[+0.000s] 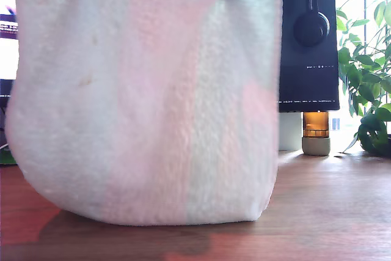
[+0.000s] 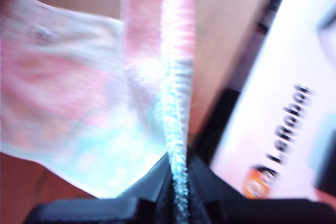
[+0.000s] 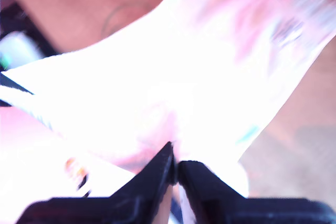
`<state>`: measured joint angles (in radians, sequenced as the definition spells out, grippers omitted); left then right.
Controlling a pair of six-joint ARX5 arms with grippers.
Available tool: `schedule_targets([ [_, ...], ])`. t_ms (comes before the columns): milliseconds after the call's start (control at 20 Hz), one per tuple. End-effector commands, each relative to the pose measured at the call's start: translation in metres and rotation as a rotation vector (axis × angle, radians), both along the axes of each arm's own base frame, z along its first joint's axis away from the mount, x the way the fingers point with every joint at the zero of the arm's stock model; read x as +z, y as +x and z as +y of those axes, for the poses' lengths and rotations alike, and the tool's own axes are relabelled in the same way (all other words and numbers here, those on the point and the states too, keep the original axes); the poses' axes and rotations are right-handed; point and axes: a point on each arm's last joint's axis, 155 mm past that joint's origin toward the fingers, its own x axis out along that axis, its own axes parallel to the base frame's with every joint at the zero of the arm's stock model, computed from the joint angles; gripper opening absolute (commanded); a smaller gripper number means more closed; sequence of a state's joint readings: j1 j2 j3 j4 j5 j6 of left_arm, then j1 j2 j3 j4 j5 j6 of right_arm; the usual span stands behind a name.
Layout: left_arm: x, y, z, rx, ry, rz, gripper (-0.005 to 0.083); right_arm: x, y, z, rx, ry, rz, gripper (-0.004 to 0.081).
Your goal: Fold the tea towel to a neat square and place it to the right
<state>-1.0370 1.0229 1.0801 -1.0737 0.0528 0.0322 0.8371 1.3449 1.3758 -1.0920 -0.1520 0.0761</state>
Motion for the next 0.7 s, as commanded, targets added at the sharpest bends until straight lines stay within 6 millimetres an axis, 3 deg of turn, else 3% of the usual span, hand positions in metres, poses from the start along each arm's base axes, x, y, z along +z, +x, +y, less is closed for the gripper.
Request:
schedule_targets([
  [0, -0.010, -0.015, 0.017, -0.007, 0.054, 0.064, -0.0024, -0.014, 0.001, -0.017, -0.035, -0.080, 0.015, -0.0012],
  [300, -0.019, -0.035, 0.022, -0.046, 0.072, 0.155, -0.0024, -0.040, -0.029, -0.013, 0.006, -0.135, 0.083, -0.0012],
  [650, -0.056, -0.067, 0.029, -0.097, 0.114, 0.316, -0.0024, -0.079, -0.073, -0.015, 0.047, -0.228, 0.172, -0.0013],
])
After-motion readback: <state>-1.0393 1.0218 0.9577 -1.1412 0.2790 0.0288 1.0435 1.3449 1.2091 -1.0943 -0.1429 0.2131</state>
